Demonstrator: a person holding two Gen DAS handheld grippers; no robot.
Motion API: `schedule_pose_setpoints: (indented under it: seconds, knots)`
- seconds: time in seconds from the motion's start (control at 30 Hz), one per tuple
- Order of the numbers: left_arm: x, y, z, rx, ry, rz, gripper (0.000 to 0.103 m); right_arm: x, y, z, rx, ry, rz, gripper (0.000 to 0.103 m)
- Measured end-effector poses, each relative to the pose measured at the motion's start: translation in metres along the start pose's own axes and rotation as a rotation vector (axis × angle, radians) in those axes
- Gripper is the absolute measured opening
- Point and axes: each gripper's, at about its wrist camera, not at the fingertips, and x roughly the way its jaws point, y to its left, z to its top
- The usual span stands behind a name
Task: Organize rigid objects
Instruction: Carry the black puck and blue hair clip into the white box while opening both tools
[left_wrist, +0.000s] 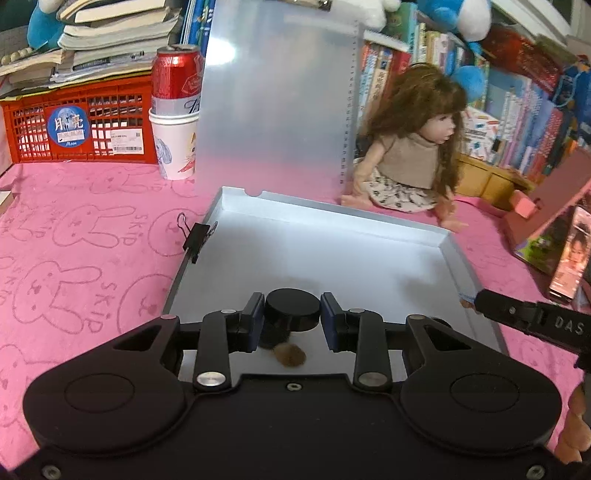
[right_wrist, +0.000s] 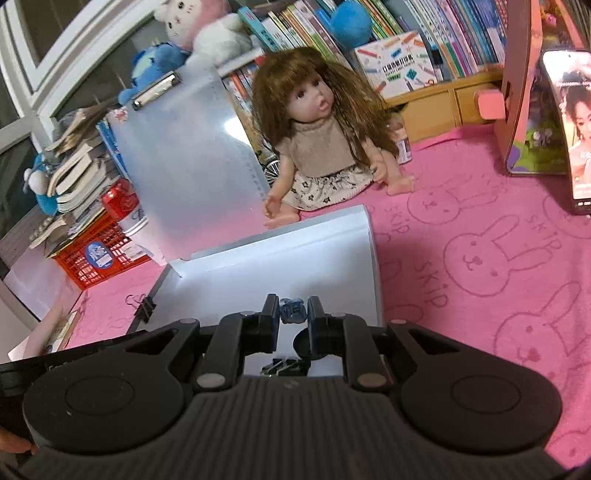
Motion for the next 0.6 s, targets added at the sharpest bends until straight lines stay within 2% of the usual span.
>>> schedule_pose_setpoints:
  seconds: [0.27,0.6]
  knots:
    - [0.04,0.001,0.009,0.005,0.021,0.057,0.031,0.026,0.001,0.003,-0.026,0.026,-0.037,0.019]
    - [0.061,0.0,0.002,0.034,0.037,0.078,0.031,0.046,-0.003,0.001,-0.043,0.052,-0.057,0.019]
